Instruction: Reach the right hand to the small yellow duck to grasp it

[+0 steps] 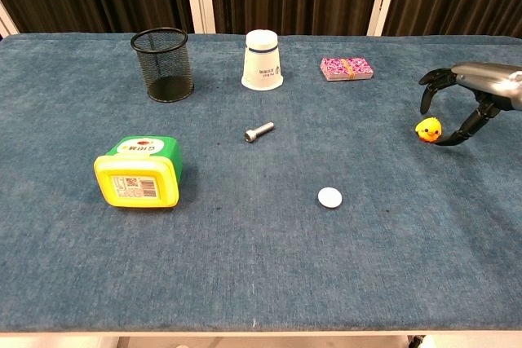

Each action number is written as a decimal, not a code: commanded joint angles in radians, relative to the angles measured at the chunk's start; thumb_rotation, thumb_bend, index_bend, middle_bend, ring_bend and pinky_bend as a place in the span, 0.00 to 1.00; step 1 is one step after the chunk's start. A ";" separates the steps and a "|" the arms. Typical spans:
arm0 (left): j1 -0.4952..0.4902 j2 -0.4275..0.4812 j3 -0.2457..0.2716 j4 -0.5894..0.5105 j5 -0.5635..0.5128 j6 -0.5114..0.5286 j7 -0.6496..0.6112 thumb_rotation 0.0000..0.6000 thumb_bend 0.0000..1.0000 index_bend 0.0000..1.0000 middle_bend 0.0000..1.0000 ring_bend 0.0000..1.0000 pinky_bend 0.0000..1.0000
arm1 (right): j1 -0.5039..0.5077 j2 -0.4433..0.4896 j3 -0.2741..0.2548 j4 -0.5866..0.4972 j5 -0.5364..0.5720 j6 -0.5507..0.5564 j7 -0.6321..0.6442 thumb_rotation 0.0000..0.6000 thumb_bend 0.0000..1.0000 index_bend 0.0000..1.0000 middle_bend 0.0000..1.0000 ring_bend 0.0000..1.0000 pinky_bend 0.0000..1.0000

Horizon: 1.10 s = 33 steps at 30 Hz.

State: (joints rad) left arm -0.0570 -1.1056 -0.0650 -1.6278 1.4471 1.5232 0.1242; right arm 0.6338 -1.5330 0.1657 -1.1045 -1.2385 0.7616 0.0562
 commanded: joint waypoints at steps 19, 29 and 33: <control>0.000 -0.001 0.001 0.000 -0.001 -0.002 0.010 1.00 0.29 0.17 0.06 0.05 0.17 | 0.026 -0.018 0.000 0.020 -0.009 0.009 0.011 1.00 0.53 0.67 0.15 0.20 0.16; 0.000 -0.003 0.000 0.002 0.000 0.001 0.013 1.00 0.29 0.17 0.06 0.05 0.17 | -0.010 0.040 0.049 -0.068 -0.091 0.206 0.132 1.00 0.57 0.68 0.15 0.21 0.17; 0.000 -0.004 0.000 0.001 -0.002 0.000 0.015 1.00 0.29 0.17 0.06 0.05 0.17 | -0.012 0.077 0.069 -0.121 -0.123 0.263 0.168 1.00 0.57 0.68 0.15 0.21 0.18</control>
State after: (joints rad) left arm -0.0567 -1.1090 -0.0647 -1.6270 1.4458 1.5230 0.1392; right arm 0.6272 -1.4803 0.2186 -1.1956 -1.3389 0.9992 0.2065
